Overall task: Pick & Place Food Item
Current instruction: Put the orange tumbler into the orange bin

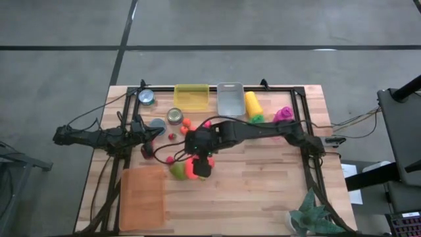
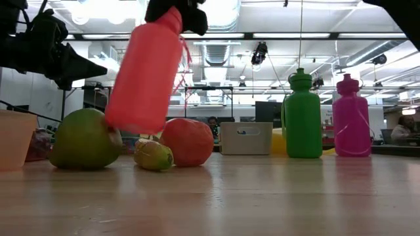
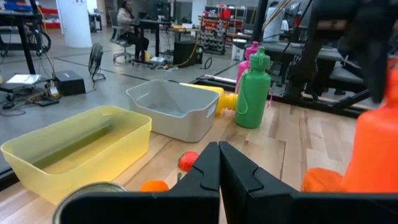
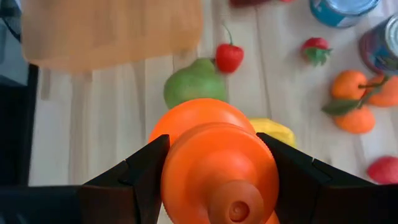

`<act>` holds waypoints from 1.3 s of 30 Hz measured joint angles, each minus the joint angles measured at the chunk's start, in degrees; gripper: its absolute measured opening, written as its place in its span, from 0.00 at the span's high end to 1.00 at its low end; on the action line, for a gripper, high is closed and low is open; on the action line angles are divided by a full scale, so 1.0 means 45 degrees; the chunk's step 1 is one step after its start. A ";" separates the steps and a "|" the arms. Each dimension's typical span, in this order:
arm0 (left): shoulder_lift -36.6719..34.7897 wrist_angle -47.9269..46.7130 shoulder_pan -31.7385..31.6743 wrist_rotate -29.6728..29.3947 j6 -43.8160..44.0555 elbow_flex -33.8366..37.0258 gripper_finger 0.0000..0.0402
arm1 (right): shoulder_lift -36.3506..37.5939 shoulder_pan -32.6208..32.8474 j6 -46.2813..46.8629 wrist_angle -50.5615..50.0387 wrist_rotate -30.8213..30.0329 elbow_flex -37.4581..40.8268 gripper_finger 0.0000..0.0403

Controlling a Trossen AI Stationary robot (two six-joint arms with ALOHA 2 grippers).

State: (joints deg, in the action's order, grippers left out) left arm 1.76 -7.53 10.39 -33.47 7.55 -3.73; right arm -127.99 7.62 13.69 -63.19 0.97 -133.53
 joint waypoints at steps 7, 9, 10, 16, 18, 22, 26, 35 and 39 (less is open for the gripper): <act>0.0249 0.0002 0.0000 0.0000 0.0000 0.0000 1.00 | -0.0070 0.0228 0.0284 -0.0130 -0.0425 0.0321 0.45; 0.0349 -0.0005 0.0000 0.0009 0.0000 0.0000 1.00 | -0.0048 0.0275 0.0492 -0.0111 -0.0555 0.0403 0.45; 0.0321 0.0000 0.0000 0.0005 0.0000 0.0000 1.00 | -0.0040 0.0310 0.0550 -0.0097 -0.0585 0.0437 0.45; 0.0515 -0.0005 0.0000 0.0010 0.0000 0.0000 1.00 | -0.0033 0.0585 0.0584 0.0217 -0.0622 0.0346 0.45; 0.0486 0.0005 0.0000 0.0005 0.0000 0.0000 1.00 | -0.0038 0.0690 0.0539 0.0406 -0.0543 0.0304 0.45; 0.0478 0.0000 0.0000 0.0005 0.0000 0.0000 1.00 | -0.0031 0.0786 0.0515 0.0468 -0.0461 0.0228 0.45; 0.0496 0.0000 0.0000 0.0005 -0.0005 0.0000 1.00 | -0.0028 0.0740 0.0490 0.0323 -0.0576 0.0228 0.45; 0.0491 0.0000 0.0000 0.0010 -0.0001 0.0000 1.00 | 0.0156 0.0625 0.1139 -0.1715 -0.1344 0.0228 0.45; 0.0491 0.0000 0.0000 0.0010 -0.0005 0.0000 1.00 | 0.0142 0.0591 0.1182 -0.1912 -0.1559 0.0253 0.45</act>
State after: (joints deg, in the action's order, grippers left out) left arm 3.97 -7.53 10.39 -33.43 7.53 -3.73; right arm -127.35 10.28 19.02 -71.79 -6.04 -132.39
